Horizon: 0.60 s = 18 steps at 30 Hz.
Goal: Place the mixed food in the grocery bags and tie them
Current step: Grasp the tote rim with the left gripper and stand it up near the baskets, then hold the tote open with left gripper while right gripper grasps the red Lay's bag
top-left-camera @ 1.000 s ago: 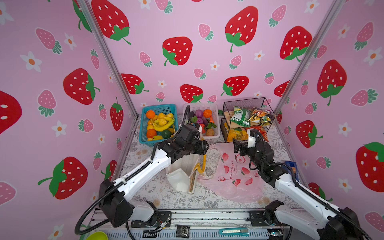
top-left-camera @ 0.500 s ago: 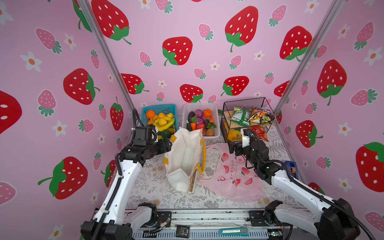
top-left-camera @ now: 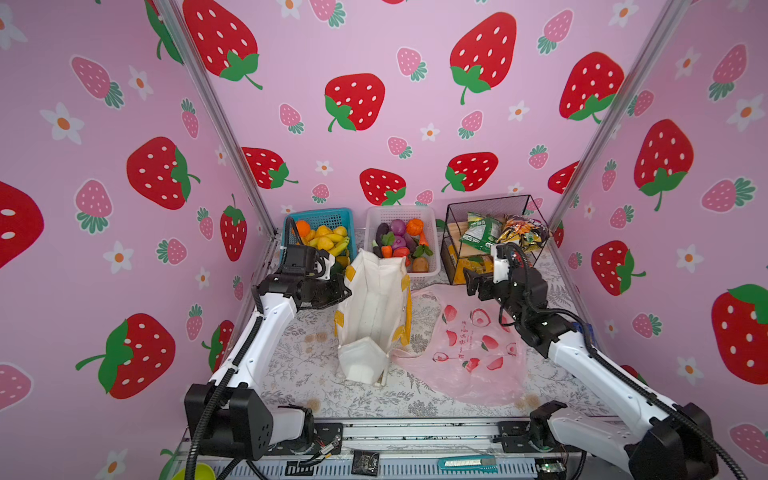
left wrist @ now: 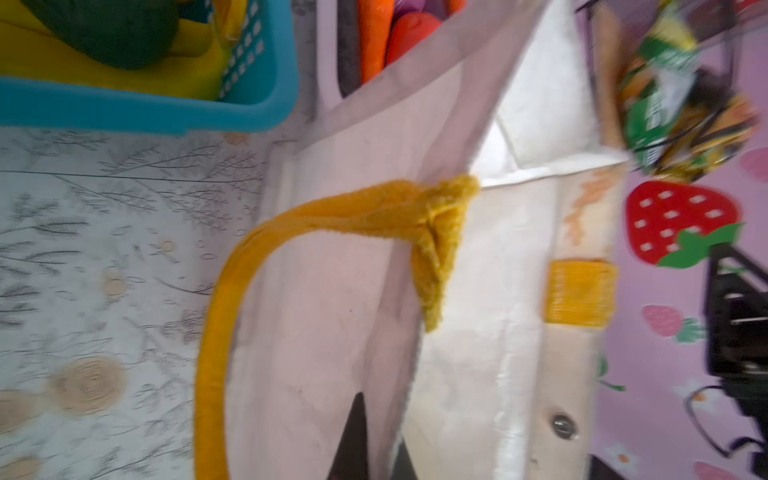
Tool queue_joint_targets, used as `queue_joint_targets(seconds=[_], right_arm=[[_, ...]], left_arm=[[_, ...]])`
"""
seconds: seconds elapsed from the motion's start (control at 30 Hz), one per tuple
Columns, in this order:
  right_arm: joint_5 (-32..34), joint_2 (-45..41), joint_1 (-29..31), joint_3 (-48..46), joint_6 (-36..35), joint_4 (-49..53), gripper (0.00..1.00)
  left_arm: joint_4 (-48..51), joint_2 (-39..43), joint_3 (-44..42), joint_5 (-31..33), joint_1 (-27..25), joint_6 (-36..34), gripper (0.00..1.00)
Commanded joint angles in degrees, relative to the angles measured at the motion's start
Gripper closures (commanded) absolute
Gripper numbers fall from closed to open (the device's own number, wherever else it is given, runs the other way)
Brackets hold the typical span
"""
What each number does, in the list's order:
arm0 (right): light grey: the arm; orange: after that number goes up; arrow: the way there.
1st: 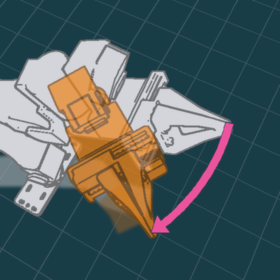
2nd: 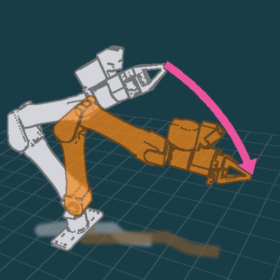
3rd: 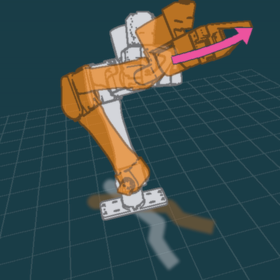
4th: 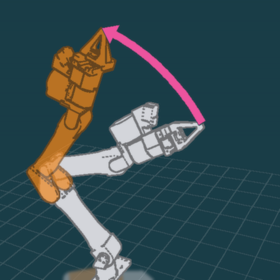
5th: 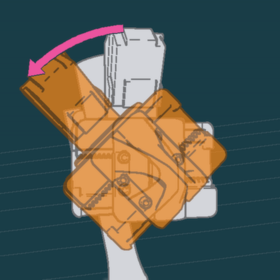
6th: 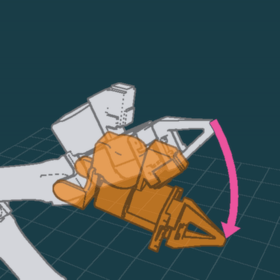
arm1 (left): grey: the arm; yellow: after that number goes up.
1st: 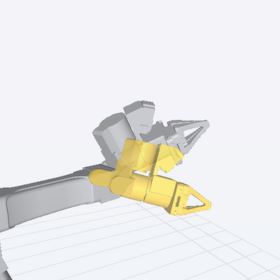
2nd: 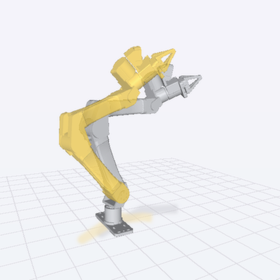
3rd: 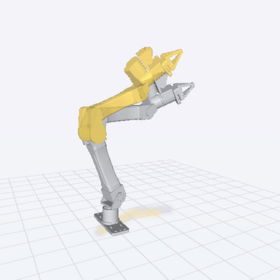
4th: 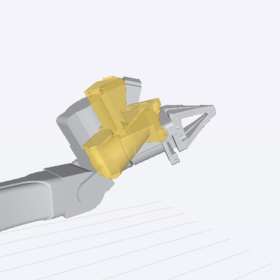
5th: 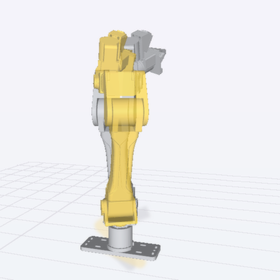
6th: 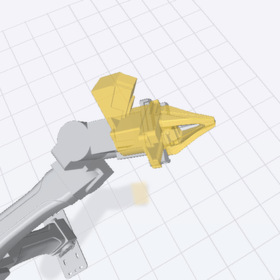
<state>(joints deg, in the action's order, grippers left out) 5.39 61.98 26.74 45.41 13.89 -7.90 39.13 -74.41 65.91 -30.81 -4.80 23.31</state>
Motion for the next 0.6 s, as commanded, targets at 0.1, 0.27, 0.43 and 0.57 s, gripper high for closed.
queue_joint_targets(seconds=[0.1, 0.27, 0.43, 0.57], right_arm=[[-0.53, -2.53, -9.18, 9.19, 2.33, 8.92, 0.04], [1.55, 2.84, -10.85, 18.3, -0.1, 16.35, 0.04], [2.5, 6.14, -10.92, 21.55, -1.4, 18.15, 0.04], [3.04, 8.62, -10.83, 22.93, -2.13, 17.77, 0.05]], left_arm=[[-17.34, 0.41, -6.03, -12.71, -2.73, 15.29, 1.0], [-29.57, 0.58, -10.83, -17.87, -4.56, 25.67, 1.0], [-39.57, 2.0, -13.08, -20.61, -6.43, 35.77, 1.0], [-41.6, 3.78, -13.19, -19.88, -8.18, 37.73, 1.0]])
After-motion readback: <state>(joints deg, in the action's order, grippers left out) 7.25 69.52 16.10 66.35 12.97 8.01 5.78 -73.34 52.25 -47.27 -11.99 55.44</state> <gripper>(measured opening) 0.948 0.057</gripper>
